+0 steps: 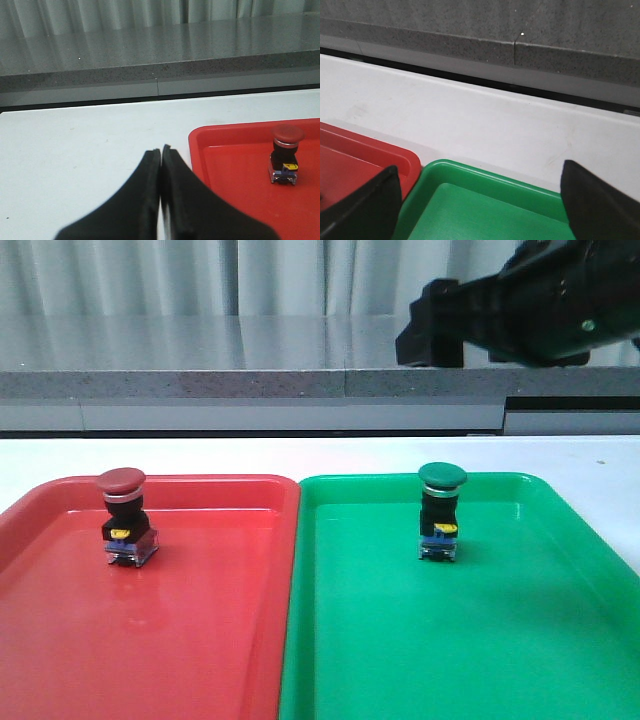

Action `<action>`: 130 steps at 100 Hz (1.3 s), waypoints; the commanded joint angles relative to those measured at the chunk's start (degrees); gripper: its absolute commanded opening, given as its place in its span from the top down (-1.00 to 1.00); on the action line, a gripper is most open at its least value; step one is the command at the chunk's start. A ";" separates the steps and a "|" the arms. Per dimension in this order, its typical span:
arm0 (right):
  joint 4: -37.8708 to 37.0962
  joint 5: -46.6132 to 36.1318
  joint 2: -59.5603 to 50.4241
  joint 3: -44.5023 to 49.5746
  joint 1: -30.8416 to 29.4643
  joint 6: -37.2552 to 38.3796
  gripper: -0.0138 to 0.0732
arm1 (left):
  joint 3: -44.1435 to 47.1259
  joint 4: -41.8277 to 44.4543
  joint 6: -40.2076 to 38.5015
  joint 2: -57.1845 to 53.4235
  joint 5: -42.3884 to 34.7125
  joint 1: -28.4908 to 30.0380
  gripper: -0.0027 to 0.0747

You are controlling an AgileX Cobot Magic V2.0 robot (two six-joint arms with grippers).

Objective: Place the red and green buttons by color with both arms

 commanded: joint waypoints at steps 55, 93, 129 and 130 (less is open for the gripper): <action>-0.80 22.27 -35.15 7.16 -2.65 -2.50 -0.05 | 1.37 0.00 -0.45 -1.84 -4.79 0.05 0.98; -1.97 31.63 -56.12 16.15 -2.65 -2.50 0.82 | 1.37 0.00 -0.45 -1.84 -4.79 0.05 0.98; -1.97 34.91 -63.04 17.61 -2.65 -2.50 0.82 | 1.37 0.00 -0.45 -1.84 -4.79 0.05 0.98; -1.97 34.97 -63.04 17.61 -2.65 -2.50 0.82 | 1.37 0.00 -0.45 -1.84 -4.79 0.05 0.98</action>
